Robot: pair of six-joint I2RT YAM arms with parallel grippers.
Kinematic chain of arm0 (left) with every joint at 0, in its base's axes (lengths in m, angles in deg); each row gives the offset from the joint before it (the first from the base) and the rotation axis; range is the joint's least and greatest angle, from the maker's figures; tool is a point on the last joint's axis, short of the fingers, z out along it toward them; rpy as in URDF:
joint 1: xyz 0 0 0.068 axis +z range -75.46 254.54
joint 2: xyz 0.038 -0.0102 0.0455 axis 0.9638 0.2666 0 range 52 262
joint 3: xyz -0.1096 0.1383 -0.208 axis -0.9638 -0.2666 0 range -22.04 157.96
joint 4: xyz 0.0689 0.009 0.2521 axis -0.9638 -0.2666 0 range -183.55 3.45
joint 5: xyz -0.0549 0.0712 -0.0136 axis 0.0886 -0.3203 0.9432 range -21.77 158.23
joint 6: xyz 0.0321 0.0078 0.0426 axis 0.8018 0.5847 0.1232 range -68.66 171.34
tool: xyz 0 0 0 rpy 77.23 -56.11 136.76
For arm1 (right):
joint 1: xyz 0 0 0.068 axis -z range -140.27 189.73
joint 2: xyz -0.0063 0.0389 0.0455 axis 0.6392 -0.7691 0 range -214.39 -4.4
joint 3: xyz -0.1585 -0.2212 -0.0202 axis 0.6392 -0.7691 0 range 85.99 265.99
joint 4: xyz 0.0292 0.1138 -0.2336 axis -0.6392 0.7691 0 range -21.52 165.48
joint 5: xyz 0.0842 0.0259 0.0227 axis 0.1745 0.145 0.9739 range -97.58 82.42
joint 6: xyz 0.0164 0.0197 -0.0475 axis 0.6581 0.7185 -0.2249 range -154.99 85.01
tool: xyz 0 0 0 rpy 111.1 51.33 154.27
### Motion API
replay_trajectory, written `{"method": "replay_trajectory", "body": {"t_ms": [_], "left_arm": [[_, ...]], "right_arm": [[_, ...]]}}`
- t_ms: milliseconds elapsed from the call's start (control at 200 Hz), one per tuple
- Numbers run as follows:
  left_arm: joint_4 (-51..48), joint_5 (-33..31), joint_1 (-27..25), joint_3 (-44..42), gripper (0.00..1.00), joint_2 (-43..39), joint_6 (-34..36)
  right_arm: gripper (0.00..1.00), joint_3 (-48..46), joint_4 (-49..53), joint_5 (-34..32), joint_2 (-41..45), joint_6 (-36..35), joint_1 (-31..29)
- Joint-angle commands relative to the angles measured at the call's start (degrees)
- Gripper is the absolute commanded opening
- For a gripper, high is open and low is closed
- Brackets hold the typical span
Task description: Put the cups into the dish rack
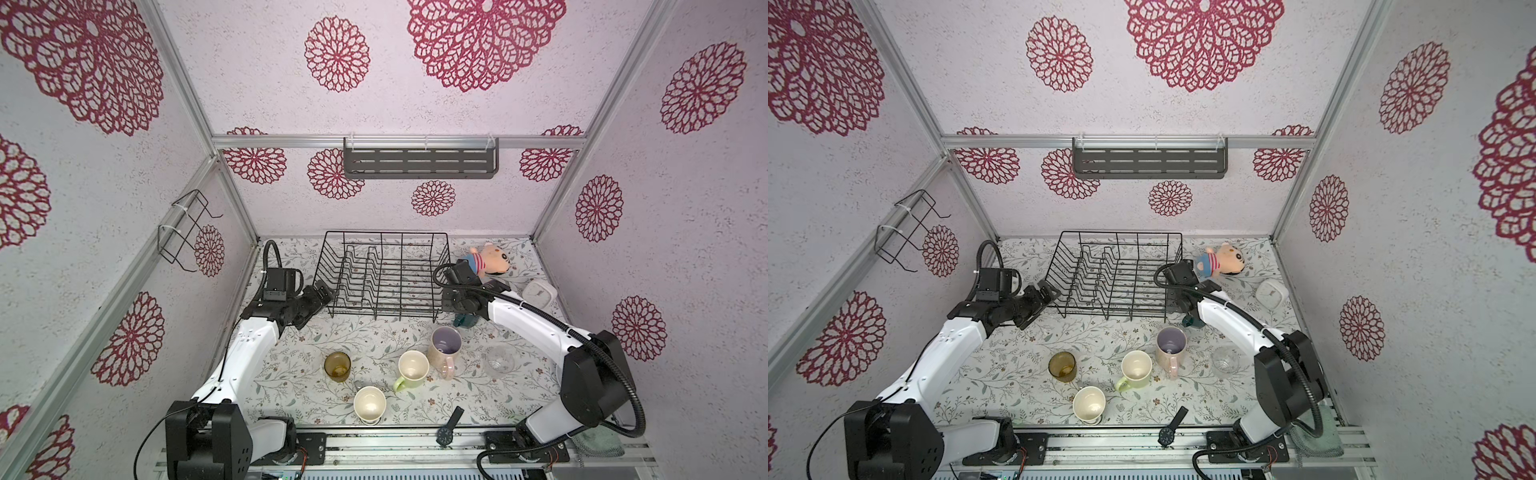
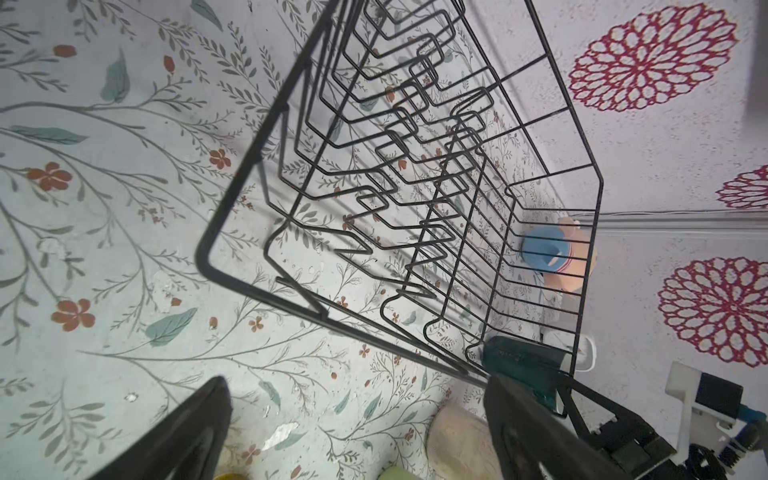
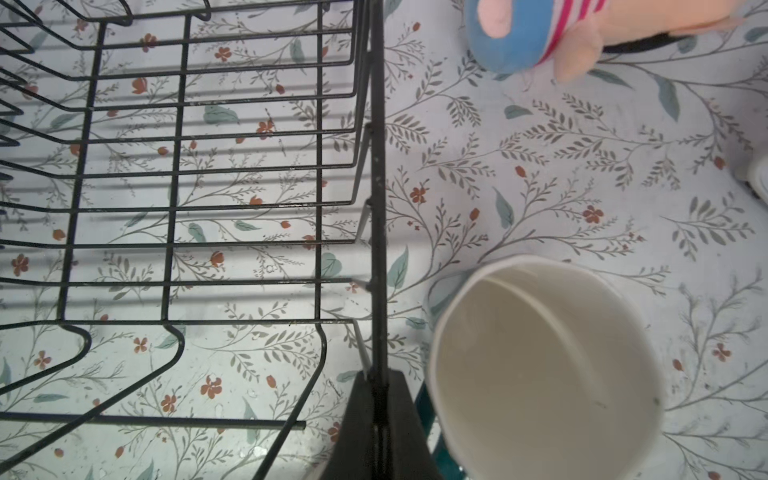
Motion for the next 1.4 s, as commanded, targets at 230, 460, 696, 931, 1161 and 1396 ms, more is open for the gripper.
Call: {"method": "replay_trajectory", "body": {"t_ms": [230, 460, 696, 931, 1161, 1396], "left_arm": [[2.18, 0.34, -0.69, 1.09, 0.99, 1.47, -1.37], [-3.72, -1.49, -1.18, 2.15, 0.98, -1.02, 1.87], [-6.06, -1.89, -0.87, 2.92, 0.98, -0.84, 3.19], [-6.75, -1.43, -1.04, 3.98, 0.98, 0.7, 3.42], [-6.24, -1.77, -1.13, 3.13, 0.98, -0.62, 2.86], [-6.21, -1.03, -1.42, 2.92, 0.98, -0.22, 3.03]], "right_arm": [[0.03, 4.4, -3.73, 0.2, 1.72, -0.61, 5.1], [0.02, 6.2, 0.58, 0.4, 1.06, -6.78, 5.83], [0.01, 10.04, 7.62, 7.14, -1.36, -15.6, 10.57], [0.0, 15.11, 13.27, 12.55, -6.56, -19.75, 12.9], [0.0, 15.46, 15.98, 13.42, -6.65, -22.26, 14.94], [0.16, 16.18, 17.94, 11.67, -6.84, -23.95, 15.74]]}}
